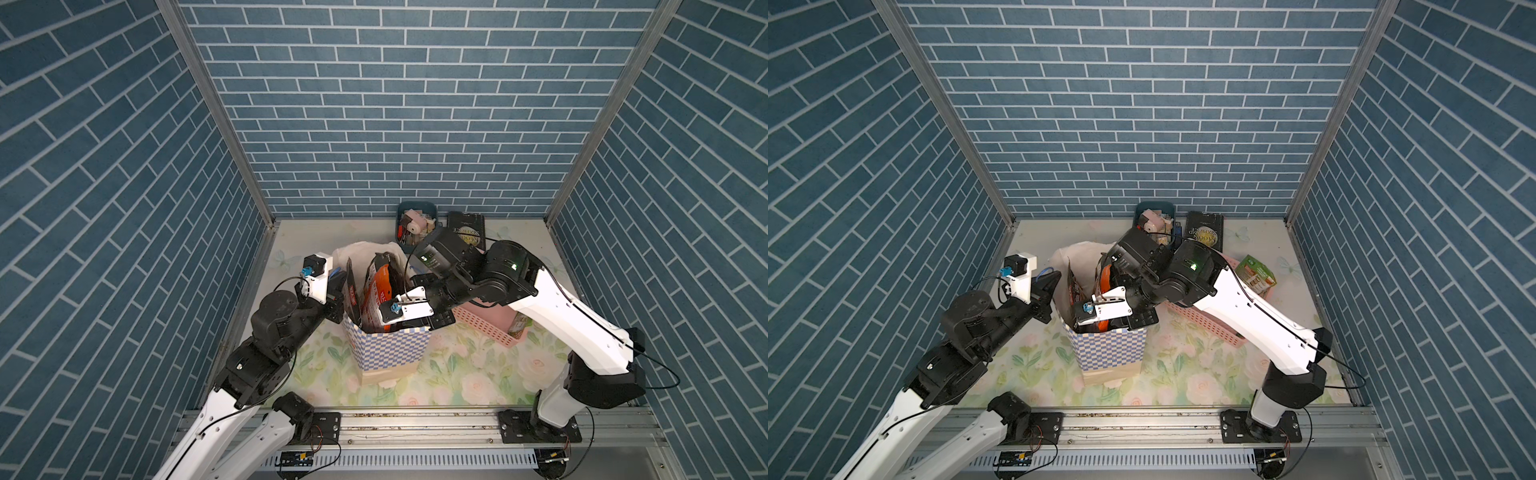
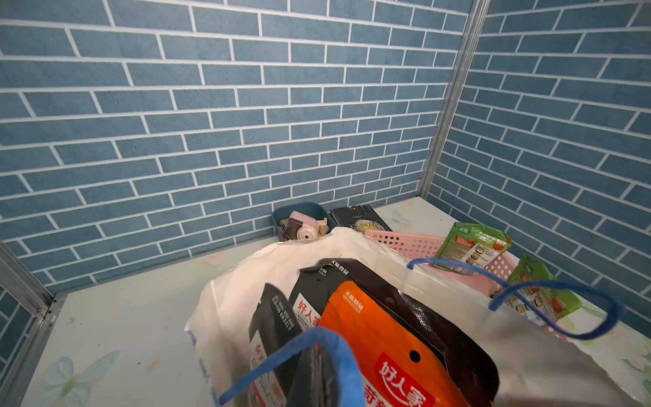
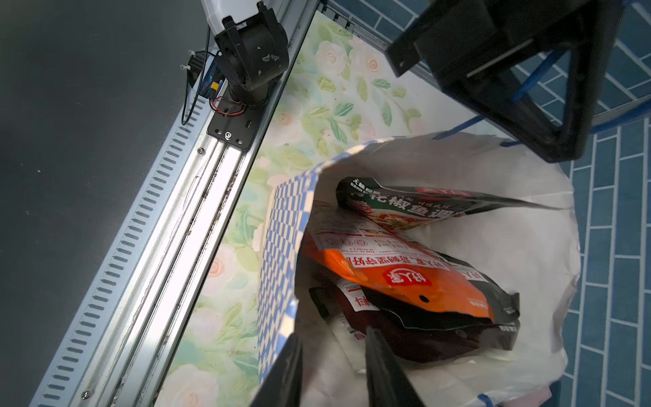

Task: Place the condiment packets inside the bag
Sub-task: Place the condiment packet in the paper bag, then pick up the condiment packet from the storage box.

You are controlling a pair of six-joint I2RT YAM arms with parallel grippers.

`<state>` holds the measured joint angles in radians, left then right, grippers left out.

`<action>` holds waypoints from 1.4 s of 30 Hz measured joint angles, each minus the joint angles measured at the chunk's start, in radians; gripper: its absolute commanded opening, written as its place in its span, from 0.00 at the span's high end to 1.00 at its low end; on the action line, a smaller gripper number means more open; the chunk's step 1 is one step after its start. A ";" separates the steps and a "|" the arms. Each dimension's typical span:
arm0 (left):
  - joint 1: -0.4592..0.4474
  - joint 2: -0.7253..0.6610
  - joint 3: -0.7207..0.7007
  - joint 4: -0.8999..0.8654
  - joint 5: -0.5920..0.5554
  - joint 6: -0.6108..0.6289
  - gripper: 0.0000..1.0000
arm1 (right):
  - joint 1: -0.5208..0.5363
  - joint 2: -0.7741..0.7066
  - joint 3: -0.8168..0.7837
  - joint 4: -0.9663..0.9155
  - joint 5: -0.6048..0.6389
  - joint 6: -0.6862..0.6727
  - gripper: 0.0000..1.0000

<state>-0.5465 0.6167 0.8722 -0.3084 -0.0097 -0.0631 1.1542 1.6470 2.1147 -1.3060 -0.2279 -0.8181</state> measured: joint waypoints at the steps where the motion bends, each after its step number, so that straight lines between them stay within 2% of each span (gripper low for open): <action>1: 0.000 -0.001 0.000 0.000 0.000 0.000 1.00 | 0.000 -0.010 -0.004 0.013 0.008 0.014 0.44; 3: 0.000 -0.002 0.000 0.000 0.000 0.000 1.00 | 0.000 -0.047 -0.033 0.069 0.035 0.063 0.35; 4: 0.000 -0.002 0.000 0.000 0.000 0.000 1.00 | 0.000 -0.071 -0.054 0.106 0.055 0.099 0.33; 7: 0.000 -0.005 -0.002 0.000 -0.001 0.000 1.00 | -0.014 -0.179 -0.154 0.254 0.154 0.262 0.36; 9: 0.000 -0.007 -0.002 0.000 -0.001 0.000 1.00 | -0.080 -0.257 -0.212 0.339 0.213 0.425 0.36; 12: 0.000 -0.011 -0.002 -0.002 -0.001 0.000 1.00 | -0.310 -0.370 -0.315 0.446 0.312 0.699 0.36; 15: 0.000 -0.016 -0.002 -0.005 0.000 0.000 1.00 | -0.527 -0.503 -0.523 0.494 0.409 0.951 0.35; 19: 0.000 -0.024 -0.005 -0.008 0.002 -0.004 1.00 | -0.768 -0.640 -0.830 0.497 0.420 1.162 0.41; 20: 0.000 -0.026 -0.009 -0.006 0.005 -0.005 1.00 | -0.863 -0.666 -0.921 0.497 0.412 1.206 0.41; 23: 0.000 -0.031 -0.019 -0.002 0.011 -0.008 1.00 | -1.033 -0.689 -1.057 0.483 0.385 1.269 0.41; 26: 0.000 -0.032 -0.020 0.000 0.012 -0.008 1.00 | -1.112 -0.685 -1.111 0.483 0.343 1.291 0.43; 29: 0.000 -0.035 -0.020 0.000 0.011 -0.008 1.00 | -1.141 -0.663 -1.146 0.508 0.294 1.294 0.51; 38: 0.000 -0.045 -0.021 -0.007 0.005 -0.008 1.00 | -1.178 -0.592 -1.250 0.606 0.216 1.293 0.59; 40: 0.000 -0.047 -0.021 -0.010 0.002 -0.008 1.00 | -1.192 -0.589 -1.277 0.624 0.212 1.292 0.66; 42: 0.000 -0.047 -0.021 -0.011 0.002 -0.008 1.00 | -1.200 -0.589 -1.299 0.636 0.207 1.289 0.78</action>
<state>-0.5465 0.5694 0.8516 -0.3191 -0.0082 -0.0711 -0.0456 1.0584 0.8162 -0.6697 -0.0212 0.4713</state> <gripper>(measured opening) 0.065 0.305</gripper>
